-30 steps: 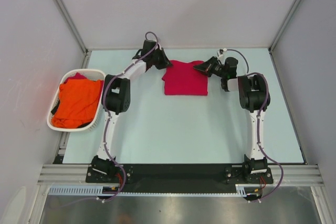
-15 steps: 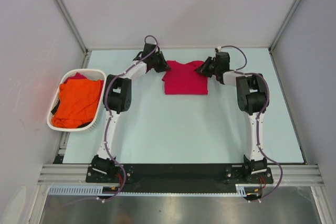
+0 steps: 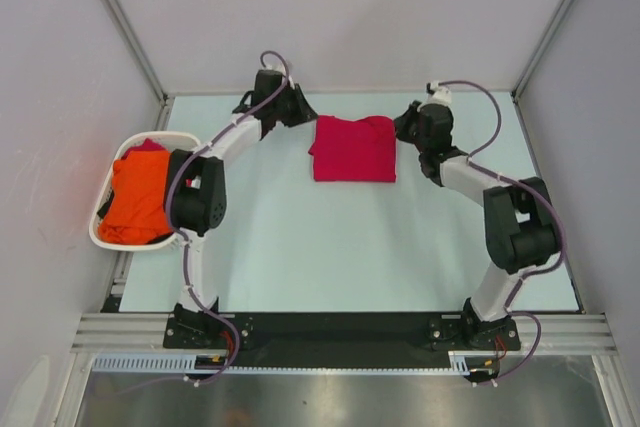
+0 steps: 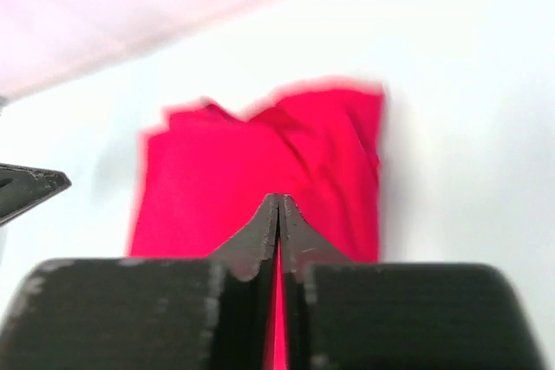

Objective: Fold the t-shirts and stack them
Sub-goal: Smooth out wrinkles on the folded tshirt

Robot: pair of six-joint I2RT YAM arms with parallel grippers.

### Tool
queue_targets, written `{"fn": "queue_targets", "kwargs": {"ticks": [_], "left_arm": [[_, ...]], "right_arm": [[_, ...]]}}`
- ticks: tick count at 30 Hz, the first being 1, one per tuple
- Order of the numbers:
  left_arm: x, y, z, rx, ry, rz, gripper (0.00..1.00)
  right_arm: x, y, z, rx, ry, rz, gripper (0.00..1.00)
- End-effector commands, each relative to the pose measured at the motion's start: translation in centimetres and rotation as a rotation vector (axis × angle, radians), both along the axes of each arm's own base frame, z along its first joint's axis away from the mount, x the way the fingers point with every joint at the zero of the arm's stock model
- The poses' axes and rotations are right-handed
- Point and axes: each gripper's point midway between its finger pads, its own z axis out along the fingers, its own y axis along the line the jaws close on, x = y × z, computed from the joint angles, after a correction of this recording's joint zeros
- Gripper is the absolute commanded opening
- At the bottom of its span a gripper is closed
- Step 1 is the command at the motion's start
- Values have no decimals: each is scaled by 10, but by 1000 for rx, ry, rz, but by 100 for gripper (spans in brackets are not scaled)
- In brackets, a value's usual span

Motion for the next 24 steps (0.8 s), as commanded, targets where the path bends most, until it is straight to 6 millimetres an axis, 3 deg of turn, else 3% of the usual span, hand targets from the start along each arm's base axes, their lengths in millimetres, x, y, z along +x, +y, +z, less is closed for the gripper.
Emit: {"fn": "queue_targets", "kwargs": {"ticks": [1, 2, 3, 5, 6, 8, 9, 12, 15, 19, 24], "left_arm": [[-7, 7, 133, -22, -318, -33, 29], [-11, 11, 137, -10, -327, -28, 36], [-14, 14, 141, 6, -339, -24, 46], [-20, 30, 149, 75, -366, 14, 58], [-21, 37, 148, 107, -368, 35, 69], [-28, 55, 136, 187, -338, 81, 76], [-33, 60, 127, 213, -314, 89, 80], [-49, 79, 93, 281, -224, 144, 82], [-71, 92, 61, 305, -139, 188, 82], [-106, 106, 26, 328, -65, 210, 83], [-125, 115, -1, 370, -5, 207, 83]], "right_arm": [[-5, -17, 94, -73, -225, -71, 11], [-5, -18, 101, -78, -228, -63, 13], [-10, -21, 101, -88, -203, -66, 31], [-11, -33, 97, -79, -168, -76, 45], [-14, -37, 91, -75, -138, -74, 64], [-17, -46, 79, -46, -83, -73, 75], [-19, -57, 64, -43, -38, -86, 86], [-27, -76, 35, -12, 60, -93, 96], [-32, -94, 2, 19, 173, -98, 100], [-35, -96, -44, 129, 322, -24, 100], [-35, -67, -71, 281, 422, 125, 100]]}}
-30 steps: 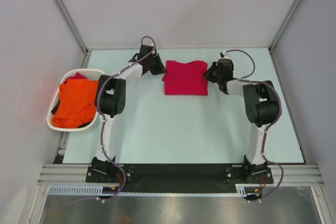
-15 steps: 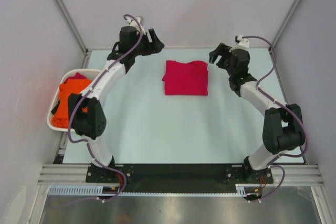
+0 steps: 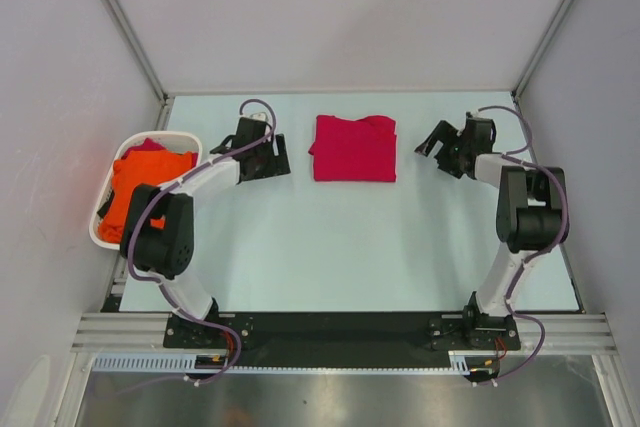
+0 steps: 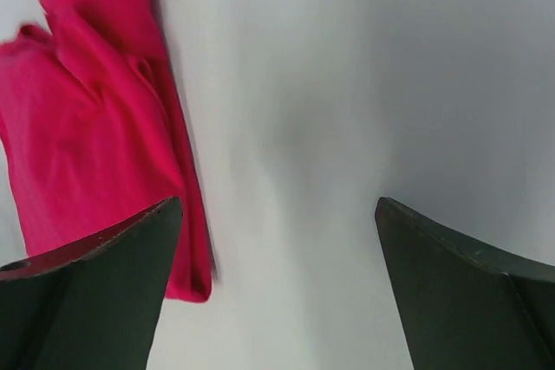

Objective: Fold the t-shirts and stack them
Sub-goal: Smooth out wrinkles on the folded tshirt, then put the neatly folded tshirt into the corner of the board with the right arm

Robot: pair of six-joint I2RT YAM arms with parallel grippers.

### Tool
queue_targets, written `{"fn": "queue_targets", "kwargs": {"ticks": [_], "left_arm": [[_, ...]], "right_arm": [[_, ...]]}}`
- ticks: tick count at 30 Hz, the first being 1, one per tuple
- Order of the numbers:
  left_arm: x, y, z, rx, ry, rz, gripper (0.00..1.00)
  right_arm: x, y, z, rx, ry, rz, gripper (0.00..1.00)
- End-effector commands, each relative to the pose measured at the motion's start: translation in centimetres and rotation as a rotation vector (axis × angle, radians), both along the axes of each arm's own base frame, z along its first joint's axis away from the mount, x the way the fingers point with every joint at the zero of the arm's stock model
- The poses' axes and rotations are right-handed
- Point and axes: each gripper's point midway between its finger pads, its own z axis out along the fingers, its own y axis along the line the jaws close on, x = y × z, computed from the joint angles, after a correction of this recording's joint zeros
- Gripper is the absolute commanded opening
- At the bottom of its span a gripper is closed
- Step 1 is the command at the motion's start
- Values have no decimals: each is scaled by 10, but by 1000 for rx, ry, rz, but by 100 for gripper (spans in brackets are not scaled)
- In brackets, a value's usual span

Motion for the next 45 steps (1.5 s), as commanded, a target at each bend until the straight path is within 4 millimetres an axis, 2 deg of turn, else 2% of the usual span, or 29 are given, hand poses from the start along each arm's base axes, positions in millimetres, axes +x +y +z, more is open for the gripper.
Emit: {"fn": "queue_targets", "kwargs": {"ticks": [1, 8, 10, 11, 13, 14, 16, 17, 21, 23, 24, 25, 26, 27, 28, 29, 30, 31, 32, 33, 34, 38, 43, 45], "left_arm": [[4, 9, 34, -5, -101, 42, 84], [3, 1, 25, -39, -72, 32, 84], [3, 0, 23, -39, -67, 31, 84], [3, 0, 22, -38, -66, 32, 84], [1, 1, 21, -35, -65, 32, 84], [1, 1, 24, -38, -70, 33, 84], [1, 2, 26, -36, -79, 33, 84], [1, 2, 28, -37, -85, 32, 84], [2, 1, 35, -38, -99, 26, 84], [2, 2, 39, -37, -107, 28, 84], [2, 3, 40, -35, -108, 28, 84], [1, 4, 41, -30, -108, 31, 84], [1, 4, 44, -28, -115, 31, 84], [2, 5, 47, -26, -121, 30, 84], [1, 6, 50, -25, -125, 32, 84], [1, 6, 52, -24, -129, 34, 84], [0, 6, 54, -26, -133, 34, 84], [0, 7, 56, -26, -136, 35, 84], [0, 6, 60, -30, -144, 35, 84], [0, 6, 62, -32, -149, 37, 84], [-1, 7, 65, -34, -153, 41, 84], [-3, 6, 74, -46, -170, 37, 84], [-5, 7, 81, -51, -186, 37, 84], [-6, 7, 82, -52, -186, 38, 84]], "right_arm": [[2, 42, -5, 208, 52, 158, 100], [4, 78, -21, 347, 82, 277, 100], [5, 79, -29, 356, 113, 280, 100], [5, 96, -34, 355, 128, 314, 100], [2, 103, -40, 347, 155, 323, 100], [5, 110, -38, 338, 154, 337, 100], [0, 115, -49, 284, 205, 338, 100], [-2, 126, -49, 259, 215, 360, 100], [2, 138, -55, 147, 281, 373, 100], [4, 139, -59, 90, 294, 371, 98], [-3, 137, -66, 36, 344, 357, 97], [5, 138, -64, 7, 342, 351, 94], [6, 131, -69, -53, 355, 342, 91], [-5, 127, -74, -96, 418, 336, 85], [4, 129, -71, -134, 410, 333, 74], [5, 121, -74, -197, 426, 320, 66], [-3, 116, -77, -228, 473, 315, 32], [2, 115, -78, -247, 479, 313, 13], [4, 107, -80, -295, 490, 295, 6], [-3, 102, -83, -331, 528, 296, 4], [-1, 100, -88, -362, 538, 296, 0], [-5, 62, -98, -570, 593, 210, 0], [-5, 14, -93, -798, 609, 100, 0], [-8, -6, -92, -838, 637, 60, 0]]}}
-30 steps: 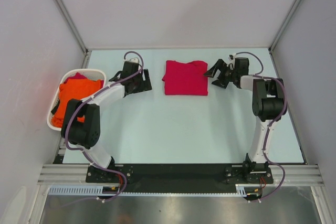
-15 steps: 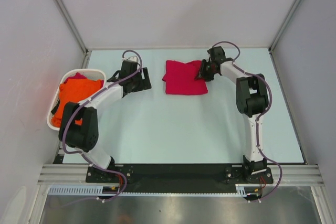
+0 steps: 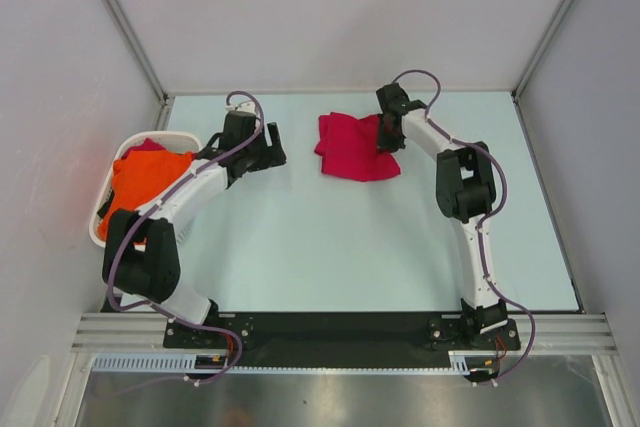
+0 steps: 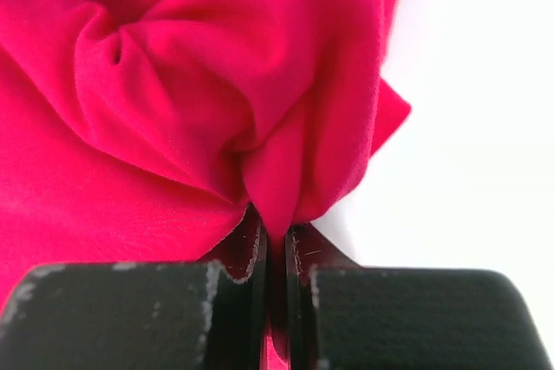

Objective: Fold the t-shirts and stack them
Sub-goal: Put the neatly folded tshirt into the corner of the board with the right arm

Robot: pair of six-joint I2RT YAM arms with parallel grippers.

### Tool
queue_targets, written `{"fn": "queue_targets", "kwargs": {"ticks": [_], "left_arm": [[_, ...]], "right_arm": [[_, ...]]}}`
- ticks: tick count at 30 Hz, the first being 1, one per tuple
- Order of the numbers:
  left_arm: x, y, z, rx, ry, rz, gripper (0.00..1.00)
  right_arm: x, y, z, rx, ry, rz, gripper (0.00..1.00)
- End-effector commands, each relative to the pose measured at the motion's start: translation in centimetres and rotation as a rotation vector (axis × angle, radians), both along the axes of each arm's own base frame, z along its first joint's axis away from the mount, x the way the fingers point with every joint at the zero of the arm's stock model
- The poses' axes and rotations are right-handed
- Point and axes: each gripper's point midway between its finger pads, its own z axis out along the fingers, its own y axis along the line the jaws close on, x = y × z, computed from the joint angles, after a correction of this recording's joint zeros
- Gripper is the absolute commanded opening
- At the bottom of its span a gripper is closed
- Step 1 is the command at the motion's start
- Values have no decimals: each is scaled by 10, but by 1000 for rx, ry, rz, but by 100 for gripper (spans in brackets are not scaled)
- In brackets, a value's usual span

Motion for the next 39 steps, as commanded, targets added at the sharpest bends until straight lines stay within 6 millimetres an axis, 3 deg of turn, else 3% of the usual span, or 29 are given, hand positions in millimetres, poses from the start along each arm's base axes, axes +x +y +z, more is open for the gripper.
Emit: {"fn": "queue_targets", "kwargs": {"ticks": [1, 6, 12, 13, 16, 19, 22, 25, 28, 29, 30, 31, 32, 33, 34, 37, 39], "left_arm": [[3, 1, 28, -21, -72, 7, 84], [1, -1, 27, -32, -71, 4, 84], [-2, -5, 23, -49, -62, -10, 84], [-2, -5, 23, -50, -62, -12, 84], [-1, -8, 23, -58, -61, -22, 84], [-1, -14, 22, -81, -54, -42, 84], [-2, -18, 20, -88, -48, -53, 84], [-3, -21, 14, -83, -32, -59, 84], [-5, -22, 8, -79, -20, -60, 85], [-6, -22, 7, -78, -17, -59, 85], [-7, -23, 5, -78, -14, -63, 85], [-8, -24, 3, -77, -11, -64, 85], [-8, -23, 2, -77, -6, -63, 85], [-9, -24, 1, -77, -6, -65, 85], [-9, -24, 1, -77, -6, -65, 85], [-9, -24, 2, -78, -7, -67, 86], [-10, -25, 3, -79, -10, -72, 86]], "right_arm": [[-45, -137, -45, -513, 214, -148, 0], [-52, -192, -41, -595, 240, -252, 0], [-66, -272, -29, -680, 280, -398, 0], [-66, -275, -25, -692, 274, -405, 0], [-72, -320, -13, -734, 274, -486, 0], [-77, -352, -3, -784, 278, -539, 0], [-73, -368, 8, -809, 252, -585, 0], [-62, -369, 22, -800, 174, -615, 0], [-47, -357, 37, -775, 88, -604, 1], [-43, -350, 50, -769, 46, -603, 3], [-44, -343, 49, -754, 37, -586, 7], [-36, -339, 55, -746, -15, -575, 14], [-31, -329, 59, -732, -48, -555, 35], [-32, -324, 66, -715, -74, -543, 58], [-29, -320, 71, -710, -102, -551, 99], [-32, -305, 94, -773, -156, -564, 100], [-29, -269, 113, -802, -222, -505, 100]]}}
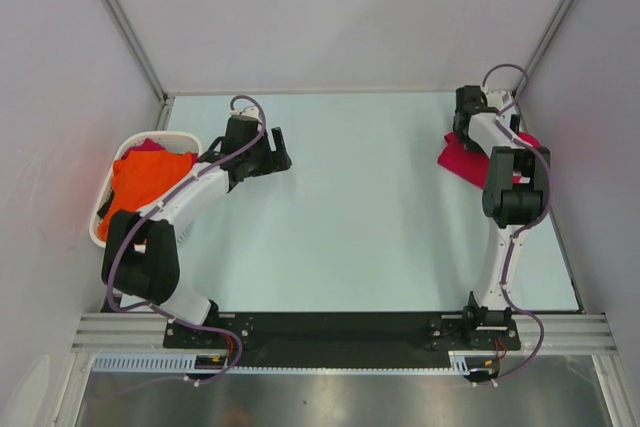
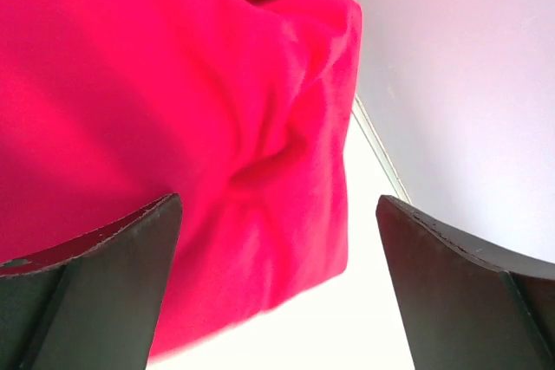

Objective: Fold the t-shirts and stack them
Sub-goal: Put the neatly folded tshirt into the corner of the board with the right arm

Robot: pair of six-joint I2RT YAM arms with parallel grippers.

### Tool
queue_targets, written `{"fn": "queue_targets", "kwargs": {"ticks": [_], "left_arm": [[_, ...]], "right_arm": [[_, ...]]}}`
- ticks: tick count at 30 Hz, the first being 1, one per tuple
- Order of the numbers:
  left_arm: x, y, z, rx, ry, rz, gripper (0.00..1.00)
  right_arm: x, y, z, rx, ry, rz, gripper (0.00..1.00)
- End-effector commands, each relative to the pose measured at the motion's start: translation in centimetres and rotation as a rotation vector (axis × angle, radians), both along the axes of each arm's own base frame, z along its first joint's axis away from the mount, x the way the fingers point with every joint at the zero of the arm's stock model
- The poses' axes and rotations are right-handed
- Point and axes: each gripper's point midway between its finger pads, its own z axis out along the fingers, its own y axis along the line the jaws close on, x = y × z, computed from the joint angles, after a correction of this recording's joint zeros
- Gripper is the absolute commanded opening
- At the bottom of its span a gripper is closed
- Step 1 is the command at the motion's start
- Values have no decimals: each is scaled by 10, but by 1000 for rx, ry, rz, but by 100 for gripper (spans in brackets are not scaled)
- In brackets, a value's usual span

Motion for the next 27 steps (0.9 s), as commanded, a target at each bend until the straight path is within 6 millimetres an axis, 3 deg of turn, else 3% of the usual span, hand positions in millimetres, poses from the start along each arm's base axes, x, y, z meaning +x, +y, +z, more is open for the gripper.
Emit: {"fn": "queue_targets", "kwargs": {"ticks": [1, 3, 4, 5, 7, 9, 10, 11, 12, 16, 17, 18, 22, 27], "left_arm": [[2, -9, 7, -29, -32, -20, 86], [1, -9, 6, -30, -32, -19, 86], [-1, -9, 3, -29, -27, -20, 86], [-2, -9, 1, -28, -23, -20, 86], [-4, -7, -4, -23, -15, -15, 86], [-7, -7, -8, -23, -5, -14, 86], [-7, -7, -8, -26, -7, -12, 86], [-8, -7, -9, -25, -6, -15, 86], [-9, -7, -10, -25, -3, -14, 86], [-13, -4, -9, -22, -9, -8, 85], [-13, -3, -8, -18, -12, -5, 85], [-15, -2, -9, -17, -7, -3, 85], [-18, 1, -7, -9, -11, 4, 85], [-20, 1, -8, -10, -5, 6, 85]], "right_arm": [[19, 58, 77, -87, -243, 108, 100], [16, 78, 99, -111, -285, 151, 100], [15, 97, 117, -103, -346, 191, 100], [15, 109, 122, -85, -363, 224, 100], [18, 142, 123, 13, -389, 321, 99], [24, 171, 105, 151, -368, 416, 87], [27, 182, 86, 197, -333, 449, 51], [34, 194, 81, 257, -331, 477, 15], [34, 197, 71, 283, -314, 458, 0], [58, 206, 36, 323, -252, 467, 0], [64, 207, 20, 347, -226, 471, 0], [75, 208, 26, 356, -251, 478, 0], [95, 207, 9, 385, -216, 469, 0], [98, 190, -10, 373, -170, 421, 0]]}}
